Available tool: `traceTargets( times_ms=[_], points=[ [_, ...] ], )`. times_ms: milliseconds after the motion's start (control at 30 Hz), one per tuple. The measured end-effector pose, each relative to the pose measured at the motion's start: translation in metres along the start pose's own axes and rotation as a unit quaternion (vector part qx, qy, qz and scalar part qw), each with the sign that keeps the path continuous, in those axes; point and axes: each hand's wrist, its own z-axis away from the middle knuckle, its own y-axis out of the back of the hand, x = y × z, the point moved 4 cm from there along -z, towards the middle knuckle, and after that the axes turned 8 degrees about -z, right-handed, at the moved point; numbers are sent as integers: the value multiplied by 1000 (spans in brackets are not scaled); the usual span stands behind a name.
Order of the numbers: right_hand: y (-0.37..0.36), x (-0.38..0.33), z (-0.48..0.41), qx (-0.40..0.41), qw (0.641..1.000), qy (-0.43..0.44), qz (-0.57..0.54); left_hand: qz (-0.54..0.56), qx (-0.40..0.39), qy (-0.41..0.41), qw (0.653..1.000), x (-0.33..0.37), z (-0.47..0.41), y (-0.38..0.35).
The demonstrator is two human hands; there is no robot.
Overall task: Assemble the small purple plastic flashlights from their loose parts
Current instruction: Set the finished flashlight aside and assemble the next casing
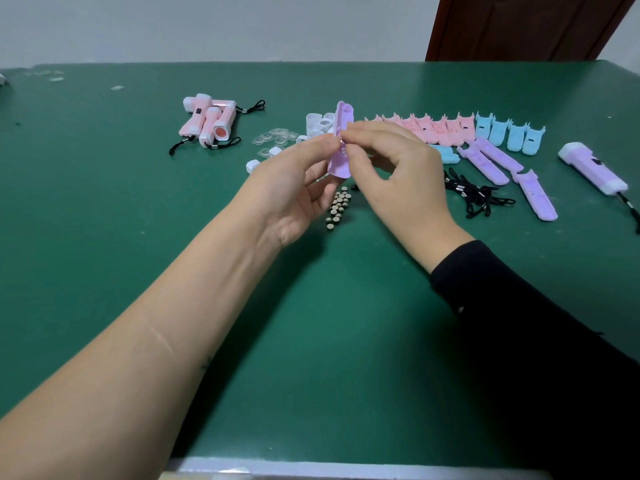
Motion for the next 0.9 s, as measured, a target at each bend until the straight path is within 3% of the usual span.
traceTargets(
  times_ms=[167,900],
  points=[
    [0,2,-2,6,996,-57,-72,6,3,2,1000,1,0,0],
    [3,3,-9,-3,998,-59,5,-42,11,-22,999,-2,0,-3]
  ],
)
